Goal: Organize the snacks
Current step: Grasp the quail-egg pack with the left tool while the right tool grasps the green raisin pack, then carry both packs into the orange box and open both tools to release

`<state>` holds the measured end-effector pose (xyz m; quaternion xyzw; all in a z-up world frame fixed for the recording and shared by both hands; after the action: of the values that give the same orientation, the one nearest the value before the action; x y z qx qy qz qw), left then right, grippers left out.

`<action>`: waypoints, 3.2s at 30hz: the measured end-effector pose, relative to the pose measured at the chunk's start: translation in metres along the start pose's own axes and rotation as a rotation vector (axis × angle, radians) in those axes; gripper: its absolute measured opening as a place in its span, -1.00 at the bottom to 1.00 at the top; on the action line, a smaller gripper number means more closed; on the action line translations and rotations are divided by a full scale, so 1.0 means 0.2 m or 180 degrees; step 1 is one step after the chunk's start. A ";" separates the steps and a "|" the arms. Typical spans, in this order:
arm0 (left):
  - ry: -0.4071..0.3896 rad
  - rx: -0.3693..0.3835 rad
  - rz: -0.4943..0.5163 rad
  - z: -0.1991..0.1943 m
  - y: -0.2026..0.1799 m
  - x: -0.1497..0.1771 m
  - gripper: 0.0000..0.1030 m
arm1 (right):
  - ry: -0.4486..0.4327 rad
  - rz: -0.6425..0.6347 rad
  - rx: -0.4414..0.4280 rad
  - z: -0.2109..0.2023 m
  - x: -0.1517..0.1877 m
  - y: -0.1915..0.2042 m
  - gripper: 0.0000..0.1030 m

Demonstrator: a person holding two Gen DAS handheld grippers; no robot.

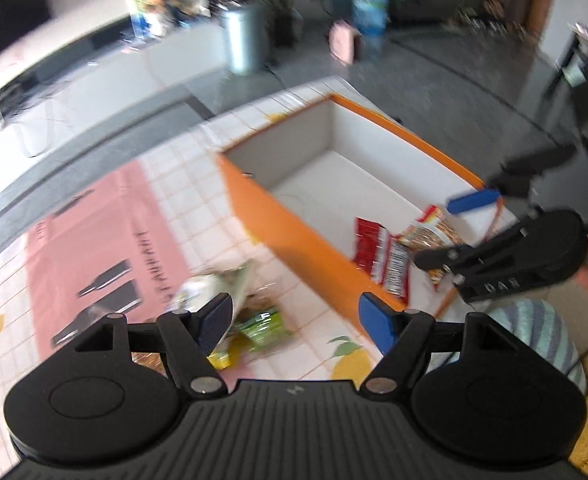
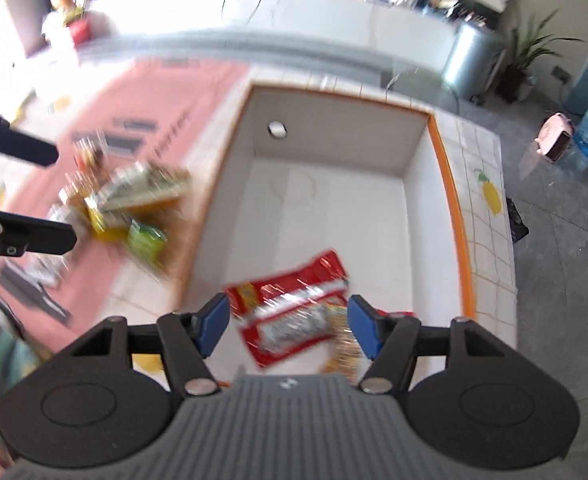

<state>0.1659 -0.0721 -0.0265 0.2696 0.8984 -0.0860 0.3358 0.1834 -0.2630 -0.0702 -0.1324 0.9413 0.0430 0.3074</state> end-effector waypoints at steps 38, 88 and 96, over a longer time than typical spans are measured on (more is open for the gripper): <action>-0.0191 -0.0309 -0.1271 0.00 0.60 0.71 0.63 | -0.0804 0.0146 0.0406 0.31 0.15 0.92 -0.08; 0.0194 -0.0838 -0.0727 0.43 0.51 0.68 0.17 | -0.0536 0.0677 0.0037 0.66 0.12 0.69 -0.39; 0.0103 -0.0621 -0.0954 0.26 0.43 0.70 0.14 | -0.0465 0.0698 0.0007 0.53 0.14 0.68 -0.39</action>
<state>0.1535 0.0430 -0.1541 0.1002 0.9379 -0.0431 0.3293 0.1845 -0.1216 -0.1725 -0.0248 0.9253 0.0848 0.3687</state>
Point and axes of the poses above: each gripper's, at about its wrist camera, not at the fingertips, and z roughly the way its jaws point, y to its left, x to its underside, the point moved 4 cm from there along z, roughly the way its jaws point, and after that the axes turned 6 degrees about -y, right-handed, at the moved point
